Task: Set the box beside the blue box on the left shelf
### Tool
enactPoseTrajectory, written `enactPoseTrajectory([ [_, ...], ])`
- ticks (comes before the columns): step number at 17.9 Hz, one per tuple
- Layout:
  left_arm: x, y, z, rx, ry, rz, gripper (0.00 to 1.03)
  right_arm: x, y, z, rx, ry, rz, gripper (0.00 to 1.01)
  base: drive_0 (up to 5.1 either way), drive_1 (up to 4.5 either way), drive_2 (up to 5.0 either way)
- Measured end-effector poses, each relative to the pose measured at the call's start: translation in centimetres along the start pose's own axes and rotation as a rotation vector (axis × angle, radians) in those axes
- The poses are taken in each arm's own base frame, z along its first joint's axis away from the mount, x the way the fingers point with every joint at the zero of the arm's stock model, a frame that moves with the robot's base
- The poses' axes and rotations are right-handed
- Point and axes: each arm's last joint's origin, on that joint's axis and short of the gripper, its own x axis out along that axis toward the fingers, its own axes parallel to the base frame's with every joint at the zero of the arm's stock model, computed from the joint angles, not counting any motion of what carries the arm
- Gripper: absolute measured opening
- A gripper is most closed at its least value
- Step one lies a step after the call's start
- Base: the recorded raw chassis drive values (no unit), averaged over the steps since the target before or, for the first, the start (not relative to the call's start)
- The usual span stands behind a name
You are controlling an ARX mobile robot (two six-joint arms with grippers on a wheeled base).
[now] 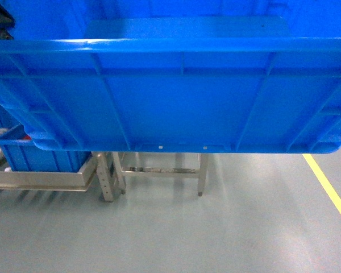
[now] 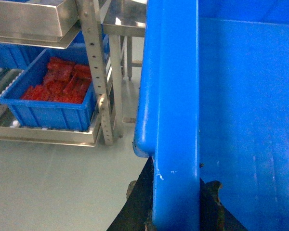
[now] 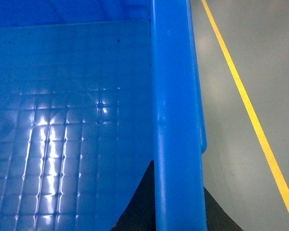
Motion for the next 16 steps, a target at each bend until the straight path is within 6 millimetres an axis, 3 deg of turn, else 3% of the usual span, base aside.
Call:
enactPoseTrajectory([
  [5, 0.03, 0.01, -0.13, 0.003, 0.007, 0.002, 0.08, 0.06, -0.01, -0.15, -0.001, 0.009, -0.001, 0.07, 0.0, 0.85, -0.9],
  [16, 0.02, 0.0, -0.08, 0.001, 0.003, 0.001, 0.08, 0.0, -0.01, -0.07, 0.0, 0.003, 0.0, 0.07, -4.7, 1.74, 3.5],
])
